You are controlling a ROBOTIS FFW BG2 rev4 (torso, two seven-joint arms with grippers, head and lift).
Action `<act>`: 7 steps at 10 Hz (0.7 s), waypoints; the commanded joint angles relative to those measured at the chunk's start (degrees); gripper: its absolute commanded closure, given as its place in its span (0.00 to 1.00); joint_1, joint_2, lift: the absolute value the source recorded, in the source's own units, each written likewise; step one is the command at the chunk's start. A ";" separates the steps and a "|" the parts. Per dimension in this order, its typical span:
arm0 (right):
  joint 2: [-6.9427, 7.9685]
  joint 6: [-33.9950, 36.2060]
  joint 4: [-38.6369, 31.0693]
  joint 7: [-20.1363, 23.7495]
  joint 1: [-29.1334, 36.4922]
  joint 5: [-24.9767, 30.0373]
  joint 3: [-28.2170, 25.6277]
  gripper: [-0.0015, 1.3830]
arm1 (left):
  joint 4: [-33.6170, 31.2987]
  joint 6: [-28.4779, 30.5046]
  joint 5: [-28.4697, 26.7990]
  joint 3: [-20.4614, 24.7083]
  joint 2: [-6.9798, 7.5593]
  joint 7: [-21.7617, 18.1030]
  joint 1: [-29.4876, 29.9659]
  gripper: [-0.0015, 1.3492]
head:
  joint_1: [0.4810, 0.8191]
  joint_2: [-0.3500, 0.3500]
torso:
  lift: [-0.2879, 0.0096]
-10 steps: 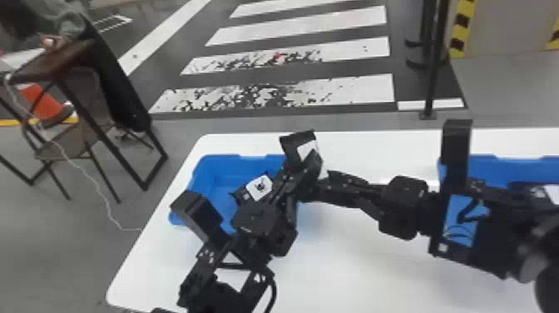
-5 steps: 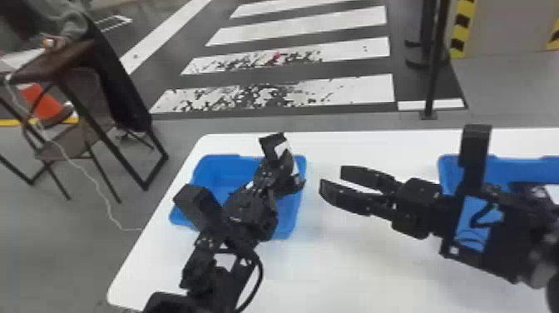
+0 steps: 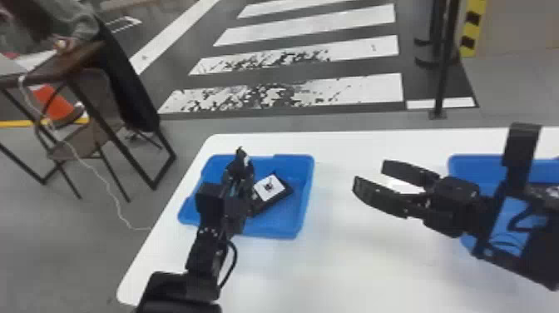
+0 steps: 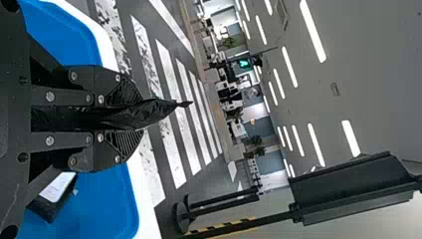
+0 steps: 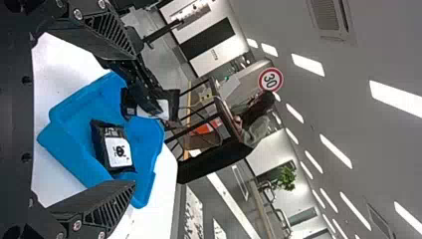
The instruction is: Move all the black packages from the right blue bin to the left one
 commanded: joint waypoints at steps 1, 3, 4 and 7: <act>0.25 0.00 -1.02 -0.09 1.40 2.00 -3.25 0.10 | 0.37 -2.03 10.80 -0.34 0.04 -2.57 1.89 0.09 | 0.63 1.00 | 0.50; 1.40 3.24 -9.03 -4.75 6.89 11.15 -12.28 0.10 | -4.27 -6.82 19.82 -1.71 -0.49 -6.26 5.27 0.12 | 0.63 1.00 | 0.50; 2.45 8.86 -16.77 -11.78 11.81 14.34 -17.42 0.10 | -10.32 -6.25 20.85 -2.74 -0.92 -6.26 8.22 0.17 | 0.63 0.94 | 0.50; 4.56 32.20 -27.88 -27.78 14.76 22.46 -25.19 0.10 | -19.60 -7.10 24.39 -5.83 -1.28 -6.35 14.27 0.18 | 0.63 0.72 | 0.50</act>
